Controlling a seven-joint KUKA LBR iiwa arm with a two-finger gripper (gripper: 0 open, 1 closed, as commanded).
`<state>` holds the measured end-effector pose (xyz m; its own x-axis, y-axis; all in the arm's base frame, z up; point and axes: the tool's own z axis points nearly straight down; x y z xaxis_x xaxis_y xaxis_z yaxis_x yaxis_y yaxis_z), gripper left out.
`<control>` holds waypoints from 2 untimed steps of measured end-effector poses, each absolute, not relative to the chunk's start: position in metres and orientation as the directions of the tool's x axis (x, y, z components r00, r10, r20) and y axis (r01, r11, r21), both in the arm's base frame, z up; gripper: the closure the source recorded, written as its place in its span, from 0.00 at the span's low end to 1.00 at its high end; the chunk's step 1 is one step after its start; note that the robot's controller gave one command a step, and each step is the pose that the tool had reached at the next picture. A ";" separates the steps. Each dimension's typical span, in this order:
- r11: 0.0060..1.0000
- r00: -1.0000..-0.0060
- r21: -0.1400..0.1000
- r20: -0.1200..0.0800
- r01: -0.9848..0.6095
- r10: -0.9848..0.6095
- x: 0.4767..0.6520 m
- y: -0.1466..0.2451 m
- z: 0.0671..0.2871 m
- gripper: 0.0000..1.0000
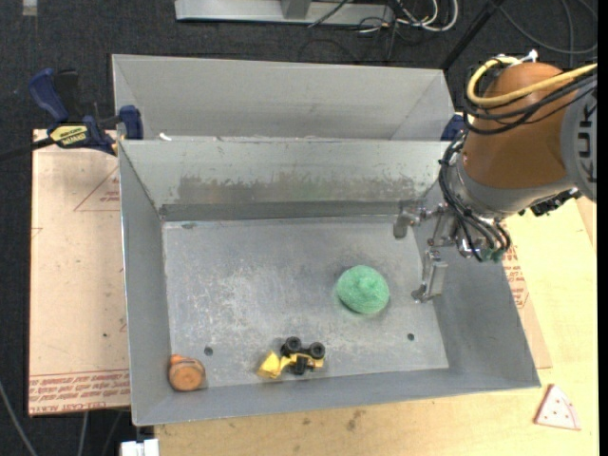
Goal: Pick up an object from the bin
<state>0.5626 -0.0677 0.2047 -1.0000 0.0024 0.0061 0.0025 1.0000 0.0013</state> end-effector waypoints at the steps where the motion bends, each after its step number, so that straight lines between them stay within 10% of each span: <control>1: 1.000 -1.000 0.000 -0.001 0.001 0.001 0.564 -0.068 0.209 0.00; 2: 1.000 -0.999 0.000 -0.010 0.032 0.032 0.573 -0.054 0.162 0.00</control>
Offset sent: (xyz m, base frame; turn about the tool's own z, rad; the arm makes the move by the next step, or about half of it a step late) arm 0.0168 0.0306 -0.1033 0.0641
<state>0.5735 -0.0538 0.1618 -0.9995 0.0316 -0.0099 0.0316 0.9995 0.0002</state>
